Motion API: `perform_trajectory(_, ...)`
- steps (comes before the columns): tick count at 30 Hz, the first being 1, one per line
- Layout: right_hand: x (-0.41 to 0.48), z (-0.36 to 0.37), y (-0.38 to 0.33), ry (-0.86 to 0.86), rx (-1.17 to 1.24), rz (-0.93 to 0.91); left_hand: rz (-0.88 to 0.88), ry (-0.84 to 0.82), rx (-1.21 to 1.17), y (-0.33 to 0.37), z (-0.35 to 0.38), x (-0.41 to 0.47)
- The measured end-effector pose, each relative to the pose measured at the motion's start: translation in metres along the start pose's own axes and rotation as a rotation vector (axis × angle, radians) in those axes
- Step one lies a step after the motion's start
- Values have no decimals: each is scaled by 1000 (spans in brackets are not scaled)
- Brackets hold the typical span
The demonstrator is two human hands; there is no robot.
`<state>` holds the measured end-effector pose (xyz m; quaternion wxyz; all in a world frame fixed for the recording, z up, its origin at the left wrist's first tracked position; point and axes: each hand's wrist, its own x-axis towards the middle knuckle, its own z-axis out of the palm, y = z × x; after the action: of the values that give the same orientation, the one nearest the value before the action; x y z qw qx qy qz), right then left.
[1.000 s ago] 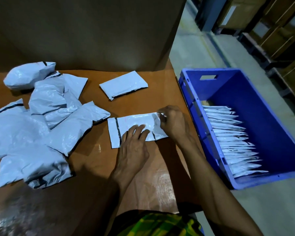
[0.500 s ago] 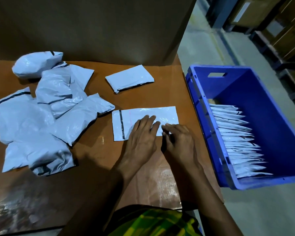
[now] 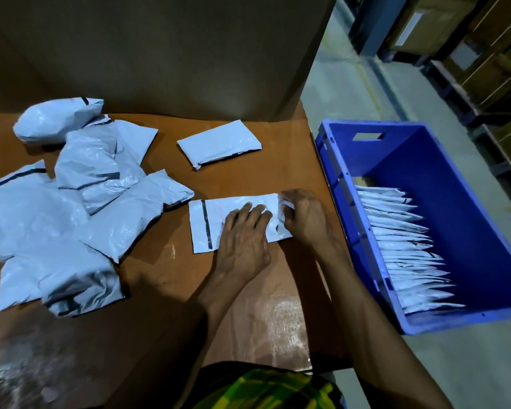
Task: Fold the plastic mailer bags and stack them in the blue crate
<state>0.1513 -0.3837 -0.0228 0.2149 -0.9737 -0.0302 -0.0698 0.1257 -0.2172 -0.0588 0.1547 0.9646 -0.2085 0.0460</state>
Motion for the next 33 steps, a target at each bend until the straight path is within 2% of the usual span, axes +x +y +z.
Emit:
perform_trajectory(5, 9, -3, 3, -36, -50, -38, -11, -18, 6, 0, -2, 0)
perform_trajectory(10, 10, 13, -4, -25, 2, -87, -29, -48, -12, -1, 0, -2)
perform_trajectory(14, -3, 19, -8, 33, 67, -52, 9, -68, -24, -6, -5, 6)
perform_trajectory(16, -7, 17, -13, 56, 83, -52, -29, -34, -24, -9, -15, 15)
perform_trajectory(19, -16, 21, -16, 33, 71, -28, -95, -24, 66, -20, -18, 21)
perform_trajectory(24, -18, 18, -24, 47, 86, 5, -66, -33, 94, -27, -14, 19)
perform_trajectory(27, -36, 23, -36, 143, 120, 42, -64, 30, 78, -27, -12, 16)
perform_trajectory(31, -58, 34, -38, 231, 171, 73, -131, 256, -50, -21, -15, -14)
perform_trajectory(33, -58, 33, -37, 228, 166, 72, -110, 261, -53, -23, -14, -33)
